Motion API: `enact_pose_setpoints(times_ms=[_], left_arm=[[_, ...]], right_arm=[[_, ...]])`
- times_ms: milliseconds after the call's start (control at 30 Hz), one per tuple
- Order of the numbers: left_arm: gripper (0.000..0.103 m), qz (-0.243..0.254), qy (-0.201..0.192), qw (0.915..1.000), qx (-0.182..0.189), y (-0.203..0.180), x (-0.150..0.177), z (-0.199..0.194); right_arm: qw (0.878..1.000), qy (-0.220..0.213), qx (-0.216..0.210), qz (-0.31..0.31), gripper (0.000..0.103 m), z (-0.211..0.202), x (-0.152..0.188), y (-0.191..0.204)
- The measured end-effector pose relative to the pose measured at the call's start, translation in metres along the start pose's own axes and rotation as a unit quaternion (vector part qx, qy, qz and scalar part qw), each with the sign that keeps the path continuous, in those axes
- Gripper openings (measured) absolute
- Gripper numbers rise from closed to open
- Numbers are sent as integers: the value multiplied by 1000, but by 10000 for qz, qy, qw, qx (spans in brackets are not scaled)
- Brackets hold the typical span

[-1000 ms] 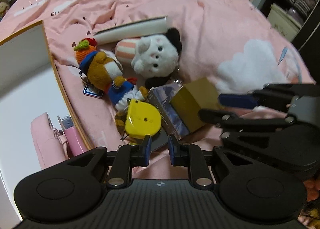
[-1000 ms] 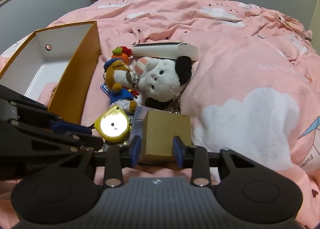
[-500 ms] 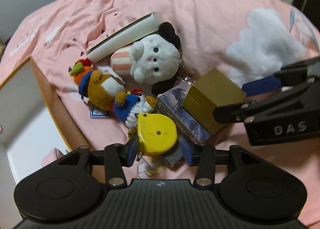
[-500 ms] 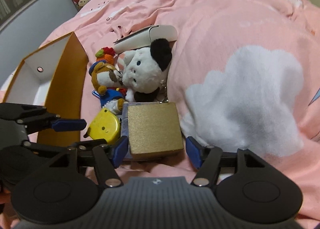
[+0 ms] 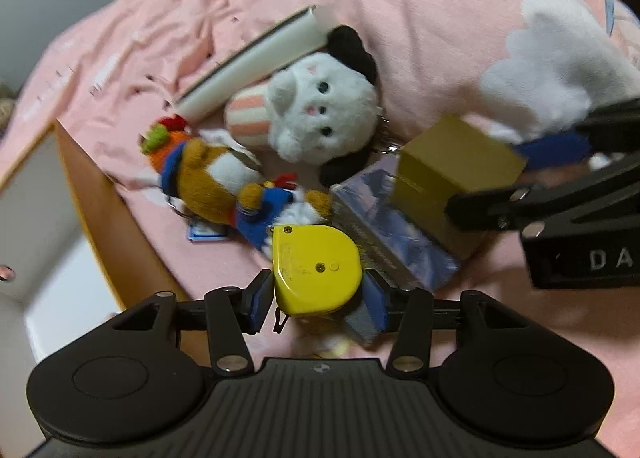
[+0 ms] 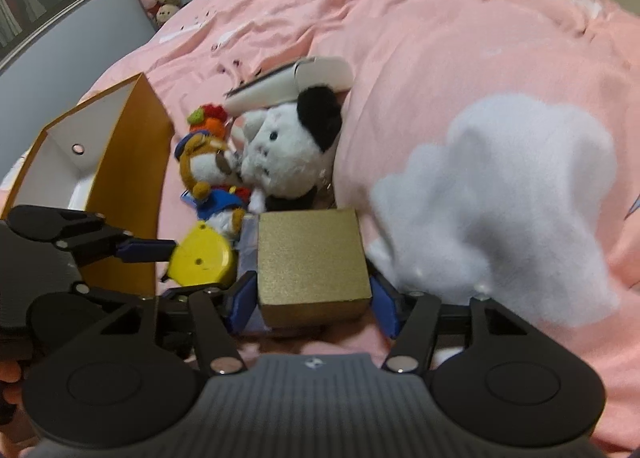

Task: Organize objects

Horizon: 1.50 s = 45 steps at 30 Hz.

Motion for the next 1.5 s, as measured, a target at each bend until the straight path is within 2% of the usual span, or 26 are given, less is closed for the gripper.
enact_pose_setpoints(times_ms=[200, 267, 300, 367, 433, 467, 500, 567, 633, 767, 833, 933, 1133, 1267, 1333, 1400, 1500], left_arm=[[58, 419, -177, 9964, -714, -4, 1, 0], [59, 499, -221, 9932, -1032, -3, 1, 0], [59, 468, -223, 9930, -1061, -1, 2, 0], [58, 295, -237, 9955, -872, 3, 3, -6], [55, -1, -257, 9983, -525, 6, 4, -17], [55, -207, -236, 9991, -289, 8, 5, -23], [55, -454, -225, 9987, 5, 10, 7, -30], [55, -902, -202, 9942, 554, 13, 12, -42], [55, -1204, -122, 9893, 811, 12, 18, -48], [55, -1440, -99, 9864, 789, 9, 25, -49], [55, -1365, -35, 9876, 775, 7, 27, -49], [56, -1034, 149, 9923, 661, -1, 31, -47], [58, -1010, 309, 9918, 719, -2, 28, -42], [72, -1128, 217, 9895, 876, 4, 12, -46], [70, -1210, 286, 9877, 947, 7, 2, -42], [61, -1281, 434, 9866, 907, 9, -7, -32], [60, -1329, 777, 9844, 854, 12, -17, -11]], right_arm=[[9946, -260, 858, -519, 64, -7, -7, 7], [9917, -336, 1049, -664, 64, -11, -8, 9], [9902, -362, 1118, -748, 64, -14, -8, 10], [9882, -423, 1185, -869, 64, -18, -8, 12], [9867, -489, 1198, -982, 62, -21, -9, 14], [9861, -522, 1174, -1051, 55, -23, -9, 15], [9855, -535, 1189, -1088, 46, -24, -9, 17], [9848, -551, 1175, -1151, 45, -27, -9, 18], [9869, -531, 1072, -1081, 43, -30, -8, 16], [9910, -624, 764, -901, 43, -37, -6, 14], [9923, -638, 622, -856, 43, -38, -4, 14], [9934, -547, 639, -781, 43, -34, -2, 13], [9961, -512, 422, -573, 43, -32, 1, 8], [9975, -598, 203, -321, 43, -35, -1, 0], [9979, -597, 125, -212, 43, -35, -2, -3], [9981, -589, 94, -158, 43, -34, -2, -5], [9980, -619, 40, -124, 43, -34, -2, -6]])
Point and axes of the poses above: each gripper's, at about its wrist camera, not at the fingertips, and z roughly the way its jaws point, y to its left, x to its underside, the point moved 5 cm from there along z, roughly the way its jaws point, and after that the axes turned 9 degrees about -z, right-handed, at the moved point
